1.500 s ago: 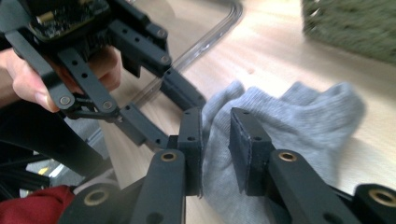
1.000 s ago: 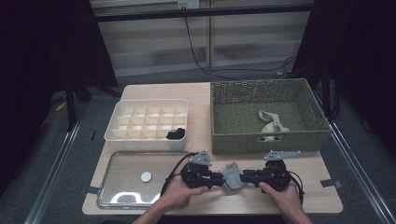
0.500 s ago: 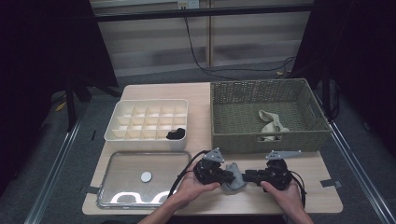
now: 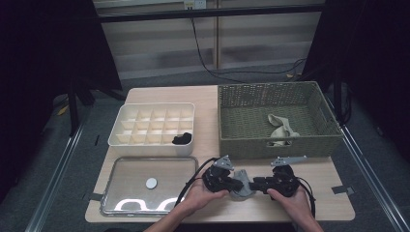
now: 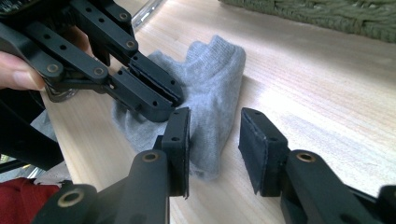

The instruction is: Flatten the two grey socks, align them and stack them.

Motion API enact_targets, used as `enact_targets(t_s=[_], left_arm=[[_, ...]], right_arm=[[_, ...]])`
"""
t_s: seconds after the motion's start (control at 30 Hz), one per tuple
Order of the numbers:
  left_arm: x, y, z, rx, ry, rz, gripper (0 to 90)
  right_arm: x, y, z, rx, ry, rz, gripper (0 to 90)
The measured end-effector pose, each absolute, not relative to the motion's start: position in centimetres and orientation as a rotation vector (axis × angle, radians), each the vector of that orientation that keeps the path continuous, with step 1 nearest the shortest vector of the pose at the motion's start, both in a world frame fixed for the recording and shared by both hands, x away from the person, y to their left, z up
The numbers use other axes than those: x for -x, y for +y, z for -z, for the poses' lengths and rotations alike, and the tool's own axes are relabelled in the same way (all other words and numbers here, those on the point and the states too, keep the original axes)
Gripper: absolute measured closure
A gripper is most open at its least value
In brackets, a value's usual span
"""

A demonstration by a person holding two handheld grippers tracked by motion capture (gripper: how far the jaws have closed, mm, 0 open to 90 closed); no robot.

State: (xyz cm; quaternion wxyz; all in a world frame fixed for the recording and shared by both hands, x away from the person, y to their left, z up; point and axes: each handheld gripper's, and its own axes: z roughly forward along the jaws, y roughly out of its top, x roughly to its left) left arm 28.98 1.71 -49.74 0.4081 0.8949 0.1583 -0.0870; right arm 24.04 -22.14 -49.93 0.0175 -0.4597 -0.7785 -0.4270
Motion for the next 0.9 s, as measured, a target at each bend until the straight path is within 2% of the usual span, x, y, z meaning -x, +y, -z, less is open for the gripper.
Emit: enact_targets(t_s=[0.13,0.63,0.9], left_arm=[[-28.99,1.63,49.78,-2.248,0.401,0.225,84.1],[-28.83,1.56,49.59,-2.273,0.408,0.194,84.1],[-28.92,1.61,49.63,-2.272,0.396,0.203,84.9]], right_arm=[[-24.01,-21.79,50.22,1.417,-2.442,1.291,62.7],[-23.86,-21.25,50.07,1.402,-2.438,1.3,83.5],[-23.94,-21.48,49.73,1.409,-2.387,1.354,85.2]])
